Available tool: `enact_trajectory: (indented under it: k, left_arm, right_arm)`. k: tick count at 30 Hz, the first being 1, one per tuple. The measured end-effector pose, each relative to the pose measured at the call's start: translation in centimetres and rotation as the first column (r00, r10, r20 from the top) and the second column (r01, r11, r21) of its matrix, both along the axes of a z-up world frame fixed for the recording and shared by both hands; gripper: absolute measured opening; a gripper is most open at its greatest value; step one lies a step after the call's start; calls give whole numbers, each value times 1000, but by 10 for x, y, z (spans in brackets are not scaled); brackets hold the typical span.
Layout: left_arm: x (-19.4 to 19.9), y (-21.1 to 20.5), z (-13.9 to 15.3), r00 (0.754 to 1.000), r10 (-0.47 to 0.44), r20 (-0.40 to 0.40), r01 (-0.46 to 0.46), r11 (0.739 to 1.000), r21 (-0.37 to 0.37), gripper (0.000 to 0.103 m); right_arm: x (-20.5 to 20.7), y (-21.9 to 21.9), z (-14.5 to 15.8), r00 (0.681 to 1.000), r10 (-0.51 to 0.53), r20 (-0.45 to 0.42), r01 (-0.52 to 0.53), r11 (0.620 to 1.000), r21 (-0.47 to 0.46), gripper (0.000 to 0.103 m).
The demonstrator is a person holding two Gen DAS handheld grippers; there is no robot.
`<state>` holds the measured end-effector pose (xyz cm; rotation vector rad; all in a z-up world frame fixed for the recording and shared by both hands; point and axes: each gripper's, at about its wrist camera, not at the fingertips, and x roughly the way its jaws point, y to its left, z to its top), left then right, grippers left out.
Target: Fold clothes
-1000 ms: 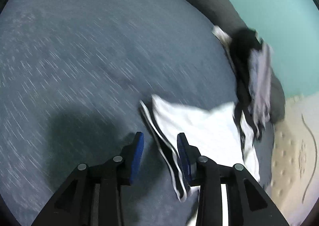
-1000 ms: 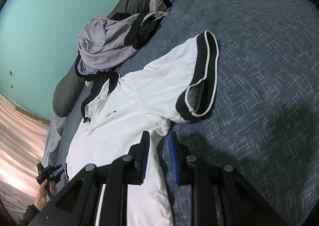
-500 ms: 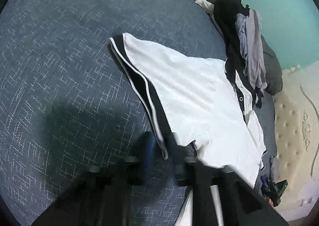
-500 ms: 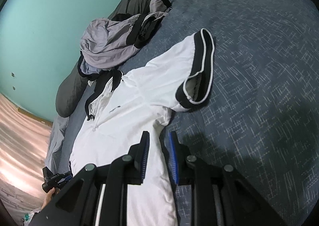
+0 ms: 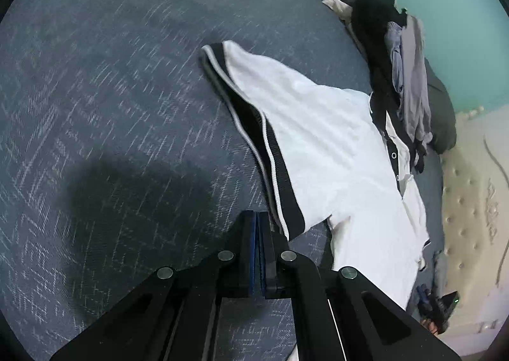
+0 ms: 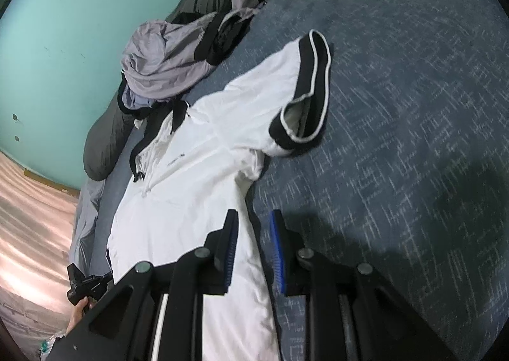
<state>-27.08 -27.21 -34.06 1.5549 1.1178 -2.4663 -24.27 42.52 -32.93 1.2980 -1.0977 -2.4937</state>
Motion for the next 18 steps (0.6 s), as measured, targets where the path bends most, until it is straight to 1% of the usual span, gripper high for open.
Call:
enact_trajectory:
  k: [3, 5, 7, 9, 11, 13, 15, 18]
  left_arm:
    - [9, -2, 3, 1000, 18, -5, -18, 1000, 8, 2]
    - [17, -2, 6, 1000, 22, -2, -22, 1000, 10, 2]
    - [26, 0, 11, 1000, 10, 4, -10, 1000, 12, 3]
    - [34, 4, 15, 1000, -5, 11, 4, 1000, 12, 7]
    - [44, 8, 20, 999, -28, 17, 27, 1000, 12, 16]
    - [54, 12, 23, 999, -45, 22, 45, 999, 9, 20]
    - [65, 16, 26, 998, -60, 25, 60, 998, 9, 20]
    - [80, 20, 28, 998, -62, 29, 62, 998, -5, 21]
  right_arm:
    - [7, -3, -1, 999, 15, 37, -15, 1000, 4, 21]
    - [12, -5, 0, 998, 28, 54, -28, 1000, 11, 30]
    - [19, -6, 1, 996, 41, 76, -42, 999, 20, 30]
    - [26, -6, 2, 993, 53, 103, -56, 998, 27, 30]
    - [33, -6, 4, 990, 65, 128, -70, 997, 39, 30]
    - [40, -6, 6, 985, 76, 152, -85, 995, 52, 31]
    - [48, -6, 8, 982, 81, 168, -93, 993, 67, 31]
    - [57, -2, 9, 984, 69, 163, -78, 996, 52, 31]
